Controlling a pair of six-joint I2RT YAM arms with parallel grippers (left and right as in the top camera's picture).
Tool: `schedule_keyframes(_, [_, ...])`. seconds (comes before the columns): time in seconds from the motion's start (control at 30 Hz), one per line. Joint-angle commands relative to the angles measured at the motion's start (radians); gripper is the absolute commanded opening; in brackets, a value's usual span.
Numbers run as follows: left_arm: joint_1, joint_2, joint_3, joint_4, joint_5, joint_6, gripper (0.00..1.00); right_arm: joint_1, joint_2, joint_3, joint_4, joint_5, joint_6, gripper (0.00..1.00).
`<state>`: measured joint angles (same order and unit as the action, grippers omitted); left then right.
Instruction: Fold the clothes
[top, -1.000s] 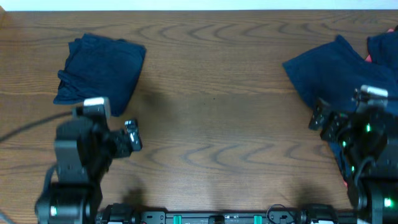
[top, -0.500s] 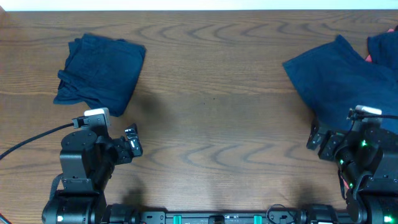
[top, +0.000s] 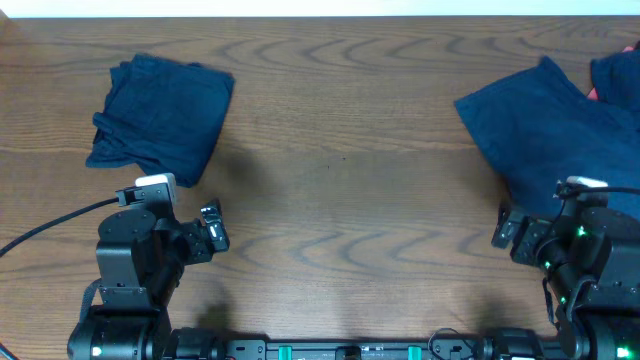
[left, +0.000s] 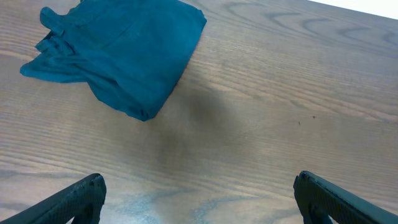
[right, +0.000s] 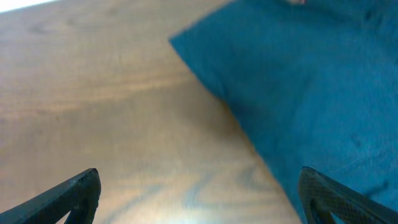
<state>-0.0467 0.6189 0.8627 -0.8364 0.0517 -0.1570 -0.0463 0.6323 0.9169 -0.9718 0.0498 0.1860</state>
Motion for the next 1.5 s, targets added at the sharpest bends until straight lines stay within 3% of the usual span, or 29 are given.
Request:
schedule_keyframes(0.0, [0.002,-0.005,0.003,0.003,-0.011,-0.005,0.98,0.008,-0.044,-0.029,0.057,0.013,-0.054,0.99])
schedule_keyframes(0.2, [0.002,-0.005,0.003,0.003,-0.011,-0.005,0.98,0.008,-0.204,-0.17,0.201,0.013,-0.125,0.99])
schedule_keyframes(0.6, [0.002,-0.005,0.003,0.003,-0.011,-0.005,0.98,0.008,-0.621,-0.594,0.547,-0.073,-0.124,0.99])
schedule_keyframes(1.0, [0.002,-0.005,0.003,0.003,-0.011,-0.005,0.98,0.008,-0.627,-0.896,0.983,-0.111,-0.12,0.99])
schedule_keyframes(1.47, [0.002,-0.005,0.003,0.003,-0.011,-0.005,0.98,0.008,-0.627,-0.911,0.901,-0.114,-0.139,0.99])
